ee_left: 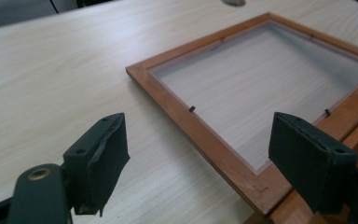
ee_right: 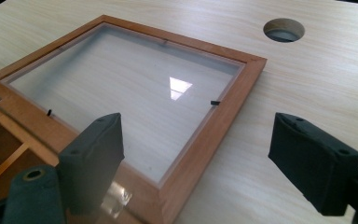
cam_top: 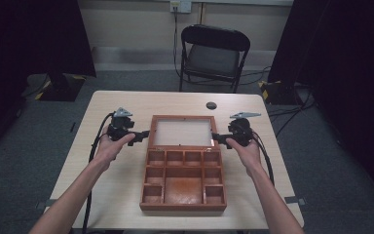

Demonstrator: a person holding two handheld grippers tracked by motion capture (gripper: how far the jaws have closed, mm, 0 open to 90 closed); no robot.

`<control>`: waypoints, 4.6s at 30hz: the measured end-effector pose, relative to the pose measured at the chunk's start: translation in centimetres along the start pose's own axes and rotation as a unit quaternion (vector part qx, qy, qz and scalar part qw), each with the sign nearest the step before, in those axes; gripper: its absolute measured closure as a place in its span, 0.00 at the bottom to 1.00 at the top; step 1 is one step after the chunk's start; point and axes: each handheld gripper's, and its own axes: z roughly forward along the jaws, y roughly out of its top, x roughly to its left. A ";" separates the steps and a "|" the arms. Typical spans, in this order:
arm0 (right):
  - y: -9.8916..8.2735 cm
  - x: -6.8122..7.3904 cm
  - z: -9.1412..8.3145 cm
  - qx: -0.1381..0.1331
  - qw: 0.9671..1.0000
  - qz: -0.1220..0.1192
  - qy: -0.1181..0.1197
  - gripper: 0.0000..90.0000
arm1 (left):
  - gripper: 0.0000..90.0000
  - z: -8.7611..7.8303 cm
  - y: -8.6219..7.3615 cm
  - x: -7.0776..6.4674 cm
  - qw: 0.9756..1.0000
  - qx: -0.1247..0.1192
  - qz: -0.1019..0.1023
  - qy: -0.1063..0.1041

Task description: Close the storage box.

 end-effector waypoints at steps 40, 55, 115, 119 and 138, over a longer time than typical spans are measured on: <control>-2.9 -1.1 5.8 0.070 0.978 0.175 0.089 0.16 | 0.17 5.4 -1.9 -0.7 0.992 0.051 -0.096 -0.070; -2.7 0.0 5.9 0.055 0.983 0.151 0.090 0.18 | 0.14 5.9 -2.2 -0.8 0.987 0.051 -0.120 -0.090; -1.4 -0.4 0.6 -0.040 0.992 0.104 0.067 0.67 | 0.67 1.0 -0.1 -1.4 0.996 -0.029 -0.046 -0.076; -1.4 -0.2 0.2 -0.044 0.991 0.101 0.069 0.67 | 0.71 0.4 -0.1 -1.6 0.995 -0.037 -0.043 -0.076; -1.1 0.8 -2.2 -0.069 0.990 0.091 0.082 0.50 | 0.76 -1.9 -0.7 -2.5 0.995 -0.041 -0.016 -0.087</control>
